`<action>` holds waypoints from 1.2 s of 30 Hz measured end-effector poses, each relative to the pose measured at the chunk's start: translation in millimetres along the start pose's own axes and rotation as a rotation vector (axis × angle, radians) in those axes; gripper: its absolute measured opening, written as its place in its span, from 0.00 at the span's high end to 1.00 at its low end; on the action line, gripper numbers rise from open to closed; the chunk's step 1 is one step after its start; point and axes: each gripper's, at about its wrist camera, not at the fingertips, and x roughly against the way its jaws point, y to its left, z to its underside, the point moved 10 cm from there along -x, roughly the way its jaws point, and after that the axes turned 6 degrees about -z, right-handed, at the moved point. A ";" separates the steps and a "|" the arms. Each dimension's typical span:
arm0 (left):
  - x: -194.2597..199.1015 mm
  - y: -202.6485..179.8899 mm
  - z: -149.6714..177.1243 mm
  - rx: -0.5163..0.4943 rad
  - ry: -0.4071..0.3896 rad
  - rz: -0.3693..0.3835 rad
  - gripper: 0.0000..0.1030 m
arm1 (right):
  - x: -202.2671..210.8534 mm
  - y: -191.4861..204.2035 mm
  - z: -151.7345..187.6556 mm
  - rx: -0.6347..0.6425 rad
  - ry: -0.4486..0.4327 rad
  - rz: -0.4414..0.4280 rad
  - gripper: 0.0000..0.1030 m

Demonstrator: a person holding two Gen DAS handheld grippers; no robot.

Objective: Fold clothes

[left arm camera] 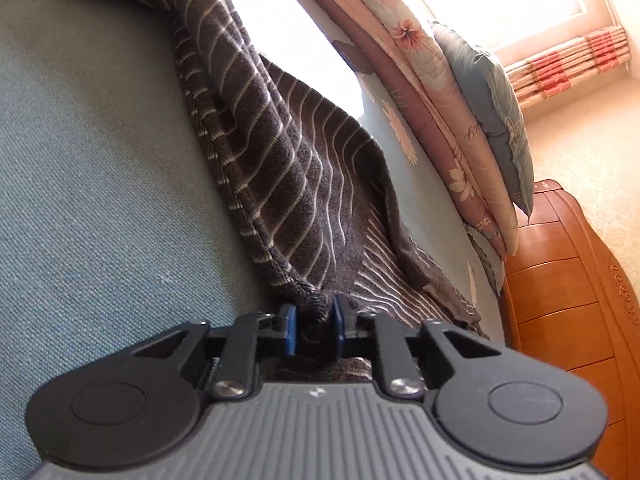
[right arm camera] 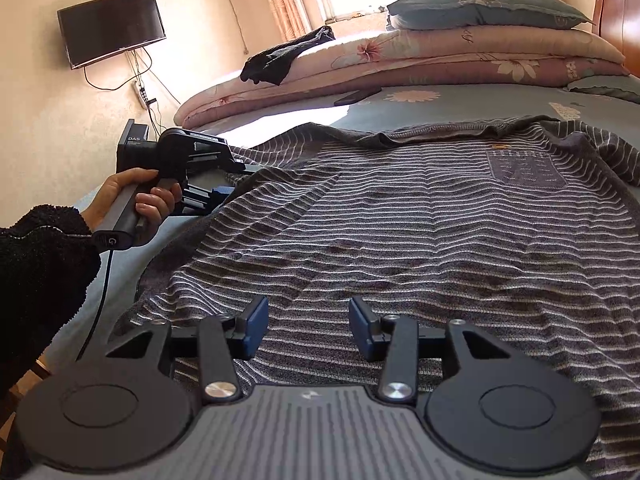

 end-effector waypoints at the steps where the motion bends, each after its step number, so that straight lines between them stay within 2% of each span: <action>1: 2.6 -4.4 -2.3 -0.033 -0.035 -0.015 0.94 | -0.1 -0.8 0.2 0.000 0.001 0.001 0.52; 6: 19.5 -25.2 -35.6 -0.128 -0.172 -0.076 0.95 | 1.7 -4.6 0.1 -0.013 -0.004 0.007 0.52; 8: 13.8 -26.4 -43.0 -0.182 -0.170 -0.137 0.95 | 2.3 -4.9 -0.3 -0.014 -0.006 0.006 0.52; 10: 1.8 -15.6 -39.1 -0.180 -0.136 -0.182 0.95 | 2.4 -4.9 -0.3 -0.011 -0.004 0.005 0.52; 12: -6.6 -4.1 -32.0 -0.182 -0.129 -0.191 0.93 | 2.4 -5.1 -0.1 -0.007 -0.002 0.010 0.52; 15: -1.0 0.7 -27.5 -0.129 -0.112 -0.147 0.88 | 3.5 -5.5 0.1 -0.006 0.000 0.015 0.51; 17: 8.5 0.6 -25.0 -0.125 -0.080 -0.159 0.87 | 4.3 -5.4 -0.3 -0.008 -0.002 0.014 0.51; 20: 29.0 1.5 -20.2 -0.144 -0.072 -0.194 0.74 | 6.4 -3.7 -2.7 -0.007 -0.012 0.013 0.50; 21: 38.6 4.1 -15.8 -0.143 -0.072 -0.201 0.71 | 7.5 -2.7 -4.0 -0.005 -0.018 0.010 0.50; 24: 67.6 13.5 2.4 -0.130 -0.056 -0.205 0.71 | 7.6 4.4 -3.9 0.007 -0.014 -0.016 0.50; 28: 100.4 26.6 35.2 -0.084 -0.018 -0.187 0.67 | -2.8 25.6 9.4 0.090 0.056 -0.060 0.50; 32: 125.3 32.3 66.9 -0.063 0.006 -0.209 0.63 | -15.9 43.1 29.0 0.233 0.127 -0.010 0.50; 33: 130.1 34.2 74.9 -0.057 0.017 -0.221 0.61 | -18.6 44.0 33.0 0.262 0.139 0.013 0.53; 36: 142.3 35.2 99.1 -0.042 0.035 -0.225 0.60 | -19.2 46.7 37.4 0.289 0.171 0.035 0.90</action>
